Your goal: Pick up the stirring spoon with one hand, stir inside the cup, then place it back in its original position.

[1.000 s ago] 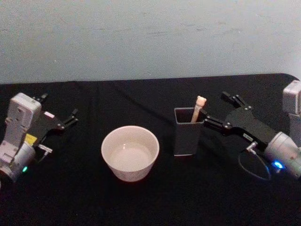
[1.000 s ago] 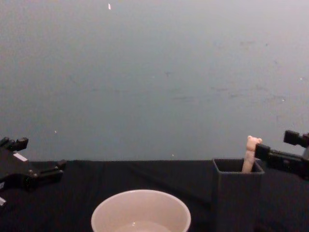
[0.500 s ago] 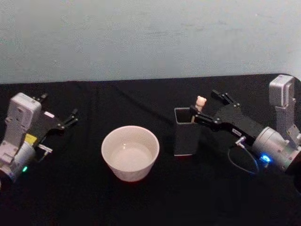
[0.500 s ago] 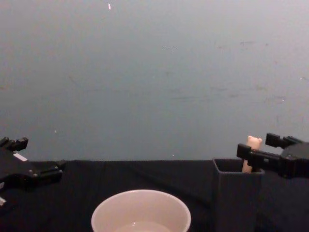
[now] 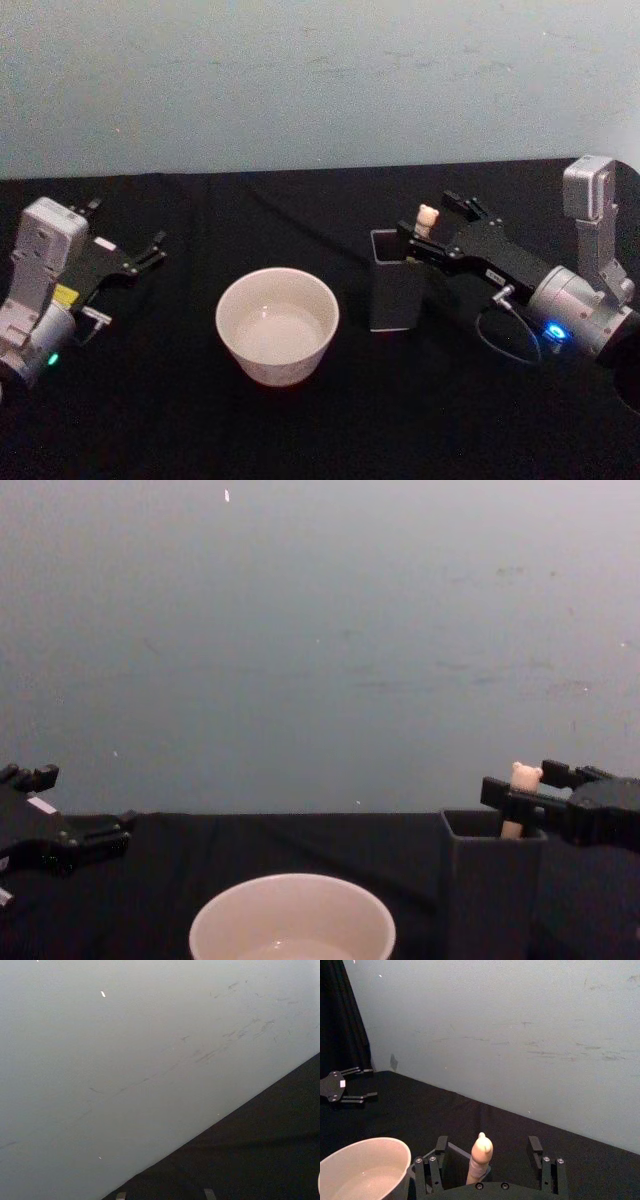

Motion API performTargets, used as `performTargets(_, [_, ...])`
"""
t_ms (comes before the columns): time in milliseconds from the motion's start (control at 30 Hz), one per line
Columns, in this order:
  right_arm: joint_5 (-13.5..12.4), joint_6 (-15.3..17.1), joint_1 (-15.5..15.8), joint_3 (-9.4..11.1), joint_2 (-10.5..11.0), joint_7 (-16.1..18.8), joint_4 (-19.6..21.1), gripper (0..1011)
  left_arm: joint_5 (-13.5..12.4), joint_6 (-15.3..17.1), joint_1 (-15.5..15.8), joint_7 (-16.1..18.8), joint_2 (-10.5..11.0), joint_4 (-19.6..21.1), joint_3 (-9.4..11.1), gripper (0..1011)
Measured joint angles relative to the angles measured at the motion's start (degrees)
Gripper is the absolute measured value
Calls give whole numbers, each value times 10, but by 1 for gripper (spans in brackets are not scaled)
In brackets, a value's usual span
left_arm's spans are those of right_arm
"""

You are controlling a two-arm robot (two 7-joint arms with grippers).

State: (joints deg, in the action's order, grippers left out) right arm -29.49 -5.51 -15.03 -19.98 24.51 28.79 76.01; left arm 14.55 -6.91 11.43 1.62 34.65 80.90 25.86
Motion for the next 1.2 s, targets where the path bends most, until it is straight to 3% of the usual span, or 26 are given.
performTargets(700, [-3,4,-1,2,-3,2,-1,1003,0,0,0,0,0,0,0,1001])
performTargets(1200, [-3,3,0,2,-2,1,-1,606,0,0,0,0,0,0,0,1001])
